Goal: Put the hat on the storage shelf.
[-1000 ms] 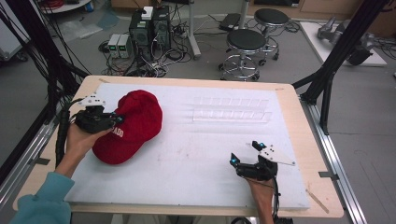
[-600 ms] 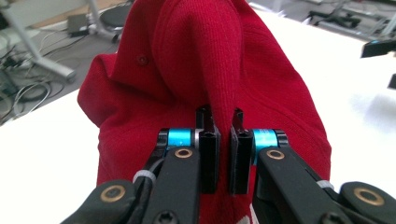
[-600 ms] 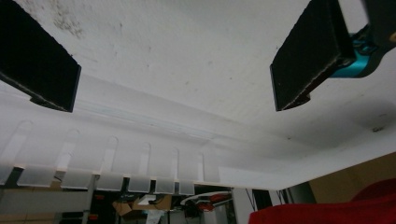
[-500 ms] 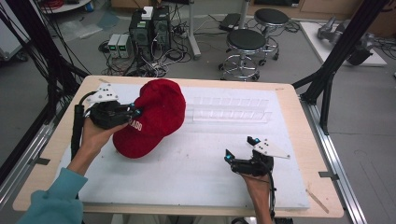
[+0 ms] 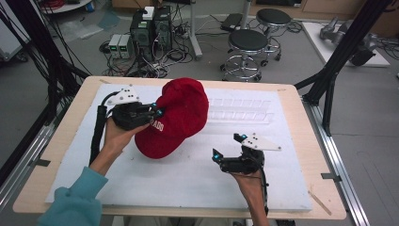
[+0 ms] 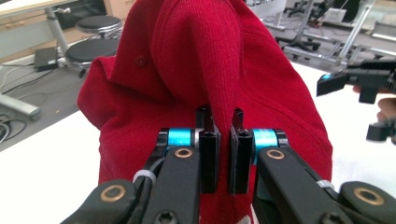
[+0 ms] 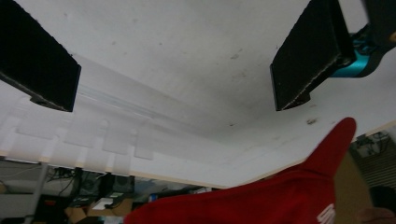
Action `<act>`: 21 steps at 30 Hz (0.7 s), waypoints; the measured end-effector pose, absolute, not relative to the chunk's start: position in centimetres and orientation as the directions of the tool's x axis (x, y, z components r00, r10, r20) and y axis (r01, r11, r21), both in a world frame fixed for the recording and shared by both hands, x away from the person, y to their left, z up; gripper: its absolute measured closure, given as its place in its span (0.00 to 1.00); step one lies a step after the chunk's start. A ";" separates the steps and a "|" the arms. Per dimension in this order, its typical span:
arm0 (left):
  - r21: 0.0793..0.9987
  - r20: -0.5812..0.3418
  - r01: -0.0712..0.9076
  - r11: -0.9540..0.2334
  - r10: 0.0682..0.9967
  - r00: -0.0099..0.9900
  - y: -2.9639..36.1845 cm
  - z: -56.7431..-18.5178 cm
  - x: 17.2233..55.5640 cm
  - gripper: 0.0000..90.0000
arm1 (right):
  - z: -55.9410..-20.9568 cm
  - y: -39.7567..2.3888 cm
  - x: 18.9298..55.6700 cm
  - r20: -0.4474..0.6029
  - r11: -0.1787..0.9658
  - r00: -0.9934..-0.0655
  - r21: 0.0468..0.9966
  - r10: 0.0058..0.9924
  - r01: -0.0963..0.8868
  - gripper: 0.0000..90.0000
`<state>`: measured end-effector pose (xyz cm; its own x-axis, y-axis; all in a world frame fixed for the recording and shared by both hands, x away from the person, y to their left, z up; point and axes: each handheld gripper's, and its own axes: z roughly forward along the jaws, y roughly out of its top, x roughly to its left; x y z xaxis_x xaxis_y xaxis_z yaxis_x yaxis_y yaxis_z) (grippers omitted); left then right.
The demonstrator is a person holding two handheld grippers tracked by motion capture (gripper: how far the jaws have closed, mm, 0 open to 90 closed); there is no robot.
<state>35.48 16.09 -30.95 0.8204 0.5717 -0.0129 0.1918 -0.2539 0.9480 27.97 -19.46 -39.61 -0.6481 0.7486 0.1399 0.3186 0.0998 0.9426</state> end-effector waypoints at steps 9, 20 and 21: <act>0.959 -0.026 0.175 -0.224 0.544 0.839 13.7 -30.7 35.6 0.95 | -38.8 -17.2 28.1 0.160 0.099 -0.687 0.942 0.709 0.321 0.01; 0.965 -0.025 0.158 -0.208 0.527 0.850 10.9 -30.7 35.5 0.95 | -38.6 -16.0 28.1 0.230 0.062 -0.717 0.932 0.658 0.356 0.03; 0.966 -0.025 0.156 -0.206 0.526 0.850 10.7 -30.7 35.5 0.95 | -38.6 -16.0 28.1 0.235 0.058 -0.715 0.931 0.659 0.360 0.03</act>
